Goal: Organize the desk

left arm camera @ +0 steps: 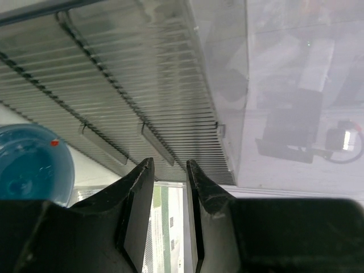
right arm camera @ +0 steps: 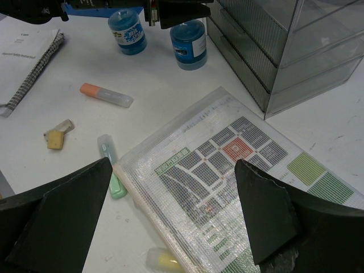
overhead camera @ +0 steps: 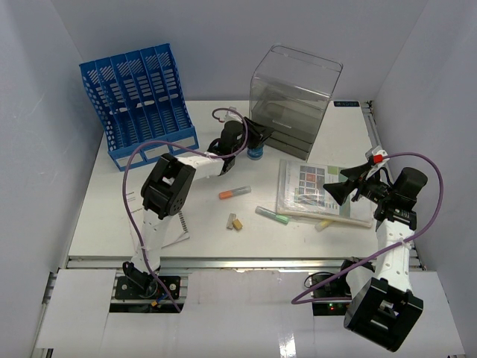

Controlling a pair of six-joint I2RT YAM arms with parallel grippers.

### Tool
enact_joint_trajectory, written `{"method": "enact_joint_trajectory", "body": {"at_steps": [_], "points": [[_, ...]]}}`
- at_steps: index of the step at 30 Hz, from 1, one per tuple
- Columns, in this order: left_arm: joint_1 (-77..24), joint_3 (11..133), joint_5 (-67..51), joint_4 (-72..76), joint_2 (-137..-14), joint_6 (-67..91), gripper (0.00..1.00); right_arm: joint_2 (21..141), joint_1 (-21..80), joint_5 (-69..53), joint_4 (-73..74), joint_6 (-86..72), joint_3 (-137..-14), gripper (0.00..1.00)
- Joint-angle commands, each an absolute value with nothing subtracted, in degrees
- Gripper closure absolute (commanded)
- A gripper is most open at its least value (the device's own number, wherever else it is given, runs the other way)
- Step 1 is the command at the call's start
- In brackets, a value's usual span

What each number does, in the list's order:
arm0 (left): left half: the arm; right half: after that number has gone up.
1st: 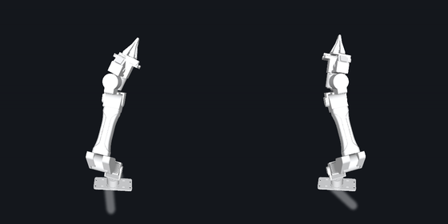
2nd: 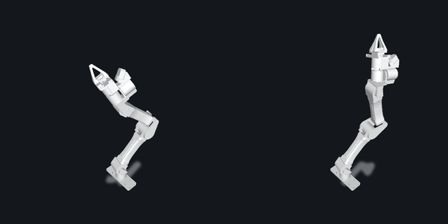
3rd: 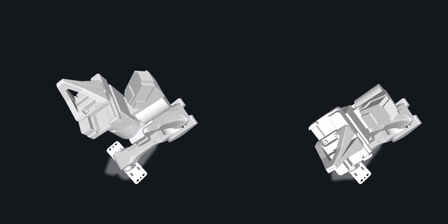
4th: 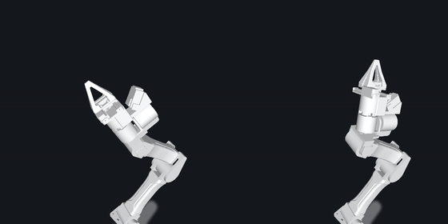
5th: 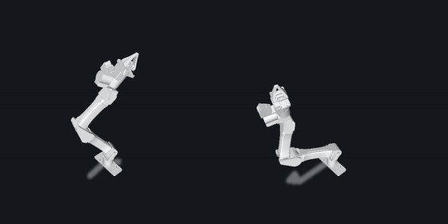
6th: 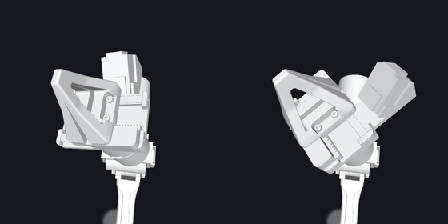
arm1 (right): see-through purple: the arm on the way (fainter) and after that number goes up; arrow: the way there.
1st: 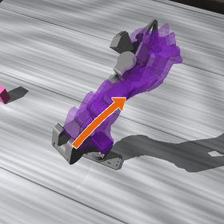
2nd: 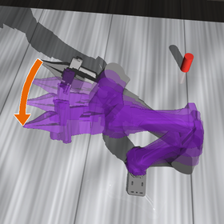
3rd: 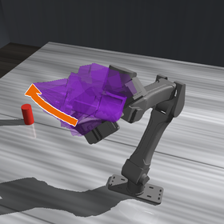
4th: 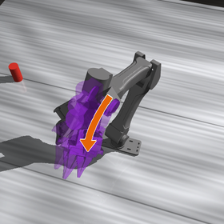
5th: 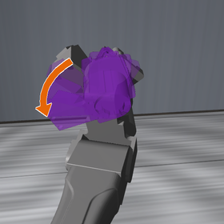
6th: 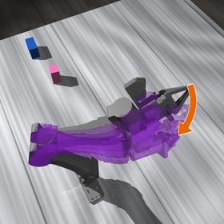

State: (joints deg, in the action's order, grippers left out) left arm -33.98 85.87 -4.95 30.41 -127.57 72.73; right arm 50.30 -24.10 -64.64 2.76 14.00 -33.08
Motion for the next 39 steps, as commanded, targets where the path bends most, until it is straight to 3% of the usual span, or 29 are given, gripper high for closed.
{"method": "enact_joint_trajectory", "body": {"at_steps": [1,19,31,39], "points": [[-34.2,90.0,-5.1,31.2,-123.5,71.8,0.60,50.4,-24.0,-65.0,0.7,14.5,-32.8,0.05],[-33.3,97.9,-3.5,25.0,-128.6,72.1,0.59,50.7,-24.0,-64.8,0.7,14.6,-32.9,0.05],[-32.2,93.1,-5.2,32.0,-126.7,71.3,0.94,50.7,-24.0,-64.3,0.6,14.9,-32.6,0.05],[-31.8,82.0,-8.3,40.2,-117.5,69.0,0.99,50.6,-24.0,-64.9,-0.4,14.6,-32.4,0.05]]}}
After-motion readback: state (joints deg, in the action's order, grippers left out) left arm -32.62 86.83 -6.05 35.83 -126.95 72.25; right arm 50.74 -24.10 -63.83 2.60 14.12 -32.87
